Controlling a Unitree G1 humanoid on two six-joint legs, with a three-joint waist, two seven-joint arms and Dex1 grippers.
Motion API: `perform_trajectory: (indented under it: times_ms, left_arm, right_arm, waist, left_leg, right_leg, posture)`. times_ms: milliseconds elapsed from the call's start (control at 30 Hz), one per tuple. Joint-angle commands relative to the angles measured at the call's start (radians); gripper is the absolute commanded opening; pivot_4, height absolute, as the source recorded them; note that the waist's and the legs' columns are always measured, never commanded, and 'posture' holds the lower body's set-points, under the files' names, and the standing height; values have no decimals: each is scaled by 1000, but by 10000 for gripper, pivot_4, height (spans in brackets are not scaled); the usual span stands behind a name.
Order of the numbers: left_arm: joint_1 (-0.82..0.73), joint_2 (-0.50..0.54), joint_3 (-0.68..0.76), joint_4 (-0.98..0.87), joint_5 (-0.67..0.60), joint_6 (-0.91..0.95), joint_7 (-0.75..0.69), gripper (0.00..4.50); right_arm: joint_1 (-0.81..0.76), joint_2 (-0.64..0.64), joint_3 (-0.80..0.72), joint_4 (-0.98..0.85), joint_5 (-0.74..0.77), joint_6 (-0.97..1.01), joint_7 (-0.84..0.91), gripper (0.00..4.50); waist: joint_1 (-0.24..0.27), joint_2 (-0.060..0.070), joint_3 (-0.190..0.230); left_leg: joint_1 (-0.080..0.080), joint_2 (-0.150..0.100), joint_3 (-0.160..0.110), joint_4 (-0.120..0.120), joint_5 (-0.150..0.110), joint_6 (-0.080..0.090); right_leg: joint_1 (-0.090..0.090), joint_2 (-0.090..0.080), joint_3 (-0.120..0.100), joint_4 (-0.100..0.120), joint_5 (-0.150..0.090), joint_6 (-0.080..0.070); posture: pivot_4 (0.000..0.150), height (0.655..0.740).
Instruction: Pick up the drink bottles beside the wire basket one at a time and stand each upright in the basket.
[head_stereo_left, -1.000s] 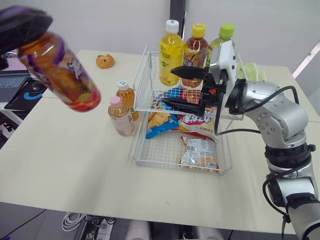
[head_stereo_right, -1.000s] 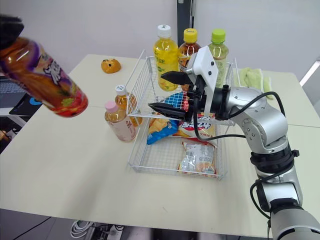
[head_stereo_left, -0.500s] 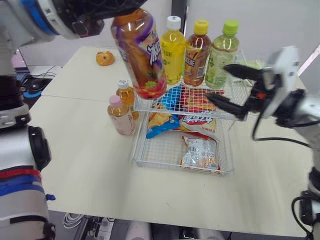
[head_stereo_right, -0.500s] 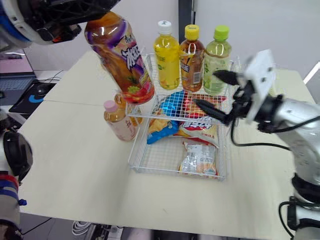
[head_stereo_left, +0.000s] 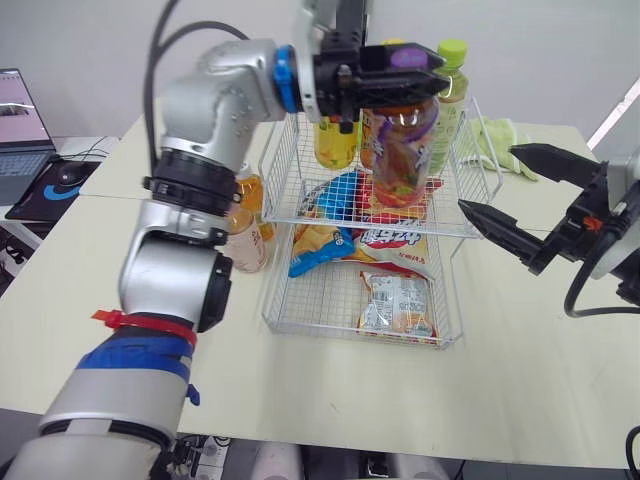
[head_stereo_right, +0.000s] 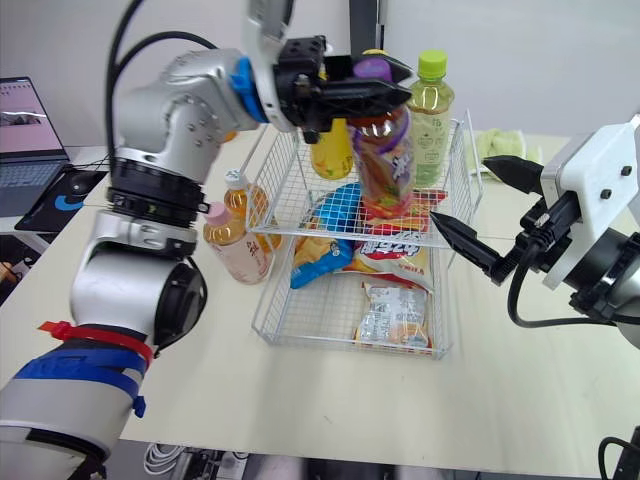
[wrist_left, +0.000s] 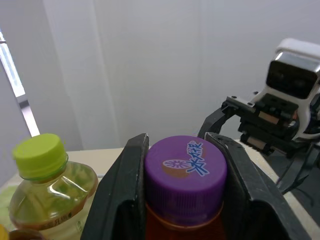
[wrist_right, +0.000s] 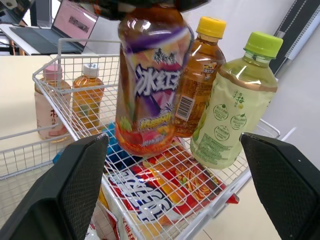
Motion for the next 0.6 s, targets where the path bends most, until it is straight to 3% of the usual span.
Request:
perform_trajectory:
  times_ms: [33,300,600]
  left_arm:
    - [-39,-52,21,11,38,-70,28,13844]
    - [-42,-137,27,107,110,-154,49,13844]
    - [-71,-127,128,74,43,-120,30,41875]
  right_arm:
    - [22,-40,-57,-30,79,-15,-65,45000]
    - [72,-103,-59,-19,167,-76,-150,45000]
    - [86,-149,-25,17,186,-142,-140,45000]
  waist:
    - [0,0,0]
    - [-1,0,0]
    - [-2,0,0]
  left_leg:
    - [0,0,0,0,0,0]
    - [0,0,0,0,0,0]
    - [1,0,0,0,0,0]
  right_leg:
    - [0,0,0,0,0,0]
    - [0,0,0,0,0,0]
    - [0,1,1,1,0,0]
  posture:
    - [1500,7400]
    - [1500,7400]
    - [1500,7400]
